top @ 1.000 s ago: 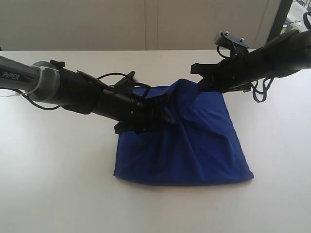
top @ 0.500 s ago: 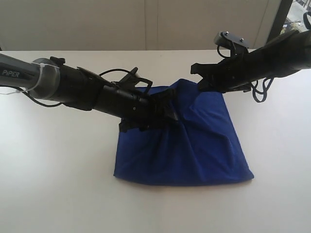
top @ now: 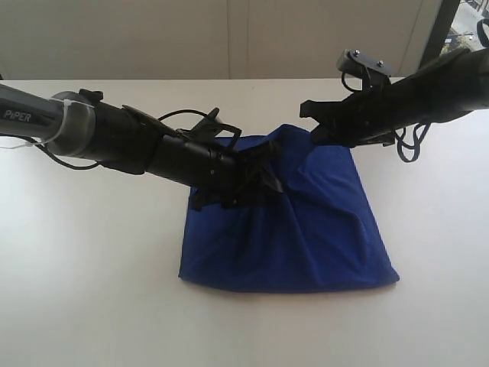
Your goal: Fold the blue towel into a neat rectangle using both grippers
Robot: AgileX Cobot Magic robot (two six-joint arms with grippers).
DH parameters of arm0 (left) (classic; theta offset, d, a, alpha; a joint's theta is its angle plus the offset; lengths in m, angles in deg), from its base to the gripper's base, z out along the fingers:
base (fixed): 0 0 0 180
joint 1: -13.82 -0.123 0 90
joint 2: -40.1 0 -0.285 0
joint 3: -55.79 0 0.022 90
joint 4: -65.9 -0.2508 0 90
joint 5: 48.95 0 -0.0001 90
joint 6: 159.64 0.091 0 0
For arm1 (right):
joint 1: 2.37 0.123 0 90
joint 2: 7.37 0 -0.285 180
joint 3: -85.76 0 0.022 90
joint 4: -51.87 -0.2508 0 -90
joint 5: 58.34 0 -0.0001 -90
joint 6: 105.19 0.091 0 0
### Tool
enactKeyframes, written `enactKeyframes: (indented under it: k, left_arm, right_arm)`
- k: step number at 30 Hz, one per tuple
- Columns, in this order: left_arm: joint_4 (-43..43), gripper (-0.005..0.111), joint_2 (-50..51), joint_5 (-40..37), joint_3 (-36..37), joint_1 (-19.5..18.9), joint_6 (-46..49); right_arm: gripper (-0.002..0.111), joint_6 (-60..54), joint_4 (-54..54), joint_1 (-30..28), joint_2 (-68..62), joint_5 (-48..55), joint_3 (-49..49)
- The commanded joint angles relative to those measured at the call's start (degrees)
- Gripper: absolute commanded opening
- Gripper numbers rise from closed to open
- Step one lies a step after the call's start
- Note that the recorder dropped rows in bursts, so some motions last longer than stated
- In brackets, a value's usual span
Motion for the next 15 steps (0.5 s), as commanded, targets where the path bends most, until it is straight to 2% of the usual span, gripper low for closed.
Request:
enactKeyframes:
  k: [1, 7, 9, 13, 15]
  left_arm:
    - [0.3, 0.046, -0.1, 1.2, -0.2, 0.3, -0.2]
    - [0.3, 0.044, -0.1, 1.3, -0.2, 0.3, -0.3]
    - [0.3, 0.036, -0.1, 1.6, -0.2, 0.3, -0.3]
    - [0.3, 0.005, -0.1, 1.8, -0.2, 0.3, -0.4]
    - [0.3, 0.000, -0.1, 2.3, -0.2, 0.3, -0.4]
  right_arm:
    - [0.000, -0.1, 0.3, -0.1, 0.3, 0.3, 0.5]
    - [0.000, -0.1, 0.3, -0.1, 0.1, 0.2, 0.5]
    - [0.000, -0.1, 0.3, -0.1, 0.1, 0.2, 0.5]
    - [0.000, -0.1, 0.3, -0.1, 0.1, 0.2, 0.5]
    - [0.000, -0.1, 0.3, -0.1, 0.1, 0.2, 0.5]
